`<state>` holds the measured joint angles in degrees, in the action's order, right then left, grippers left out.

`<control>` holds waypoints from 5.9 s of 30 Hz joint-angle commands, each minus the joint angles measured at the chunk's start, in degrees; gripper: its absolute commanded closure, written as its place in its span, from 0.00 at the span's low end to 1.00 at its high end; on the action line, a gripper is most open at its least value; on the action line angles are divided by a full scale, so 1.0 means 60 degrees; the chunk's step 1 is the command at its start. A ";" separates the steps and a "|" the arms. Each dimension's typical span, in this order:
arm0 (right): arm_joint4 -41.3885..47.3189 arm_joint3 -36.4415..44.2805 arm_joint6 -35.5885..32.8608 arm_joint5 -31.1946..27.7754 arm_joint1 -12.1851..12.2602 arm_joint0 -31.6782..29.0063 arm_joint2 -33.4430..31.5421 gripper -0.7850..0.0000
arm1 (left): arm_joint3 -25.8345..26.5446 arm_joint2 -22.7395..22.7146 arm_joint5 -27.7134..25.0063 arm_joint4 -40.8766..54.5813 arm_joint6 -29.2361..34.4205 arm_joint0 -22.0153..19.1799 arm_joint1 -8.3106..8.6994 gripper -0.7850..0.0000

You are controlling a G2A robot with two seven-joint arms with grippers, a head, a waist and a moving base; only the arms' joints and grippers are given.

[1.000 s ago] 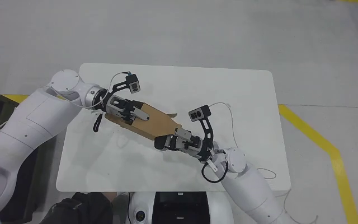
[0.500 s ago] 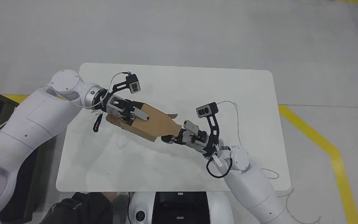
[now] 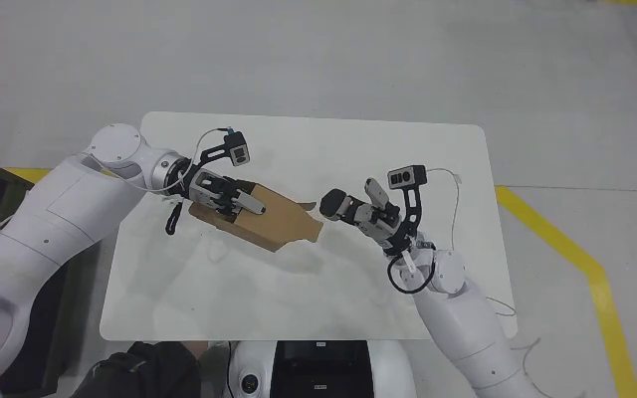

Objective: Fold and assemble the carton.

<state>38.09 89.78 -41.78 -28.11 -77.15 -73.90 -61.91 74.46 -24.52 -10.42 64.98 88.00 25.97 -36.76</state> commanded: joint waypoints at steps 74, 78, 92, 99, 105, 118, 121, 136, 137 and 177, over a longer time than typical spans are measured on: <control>0.0961 0.0088 -0.1149 0.1004 -0.0198 -0.0247 0.0732 0.00 | 0.0000 0.0000 0.0000 0.0000 0.0000 0.0000 0.0000 1.00; 0.1207 0.0069 -0.1439 0.1302 -0.0167 -0.0213 0.0602 0.00 | 0.0000 0.0000 0.0000 0.0000 0.0000 0.0000 0.0000 1.00; 0.1219 0.0257 -0.1698 0.1471 -0.0160 -0.0343 0.0710 0.00 | 0.0000 0.0000 0.0000 0.0000 0.0000 0.0000 0.0000 1.00; 0.0979 0.0349 -0.1444 0.1029 -0.0183 -0.0456 0.0770 0.00 | 0.0000 0.0000 0.0000 0.0000 0.0000 0.0000 0.0000 1.00; 0.0326 0.0223 -0.0945 0.0484 -0.0279 -0.0399 0.1173 0.00 | 0.0000 0.0000 0.0000 0.0000 0.0000 0.0000 0.0000 1.00; -0.0100 0.0081 -0.0098 -0.0769 -0.0462 -0.0240 0.1519 0.00 | 0.0000 0.0000 0.0000 0.0000 0.0000 0.0000 0.0000 1.00; -0.0098 0.0024 0.0027 -0.0913 -0.0502 -0.0213 0.1602 0.00 | 0.0000 0.0000 0.0000 0.0000 0.0000 0.0000 0.0000 1.00; -0.0124 -0.0126 0.0110 -0.1471 -0.0590 -0.0269 0.1745 0.00 | 0.0000 0.0000 0.0000 0.0000 0.0000 0.0000 0.0000 1.00; -0.0135 -0.0118 0.0043 -0.1429 -0.0573 -0.0283 0.1685 0.00 | 0.0000 0.0000 0.0000 0.0000 0.0000 0.0000 0.0000 1.00; -0.7091 0.1720 0.1137 -0.2638 0.0104 -0.0571 -0.1393 0.00 | 0.0000 0.0000 0.0000 0.0000 0.0000 0.0000 0.0000 1.00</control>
<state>-4.62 100.10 -34.90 -43.93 -76.53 -77.32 -70.26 74.46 -24.52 -10.42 64.98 88.00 25.97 -36.76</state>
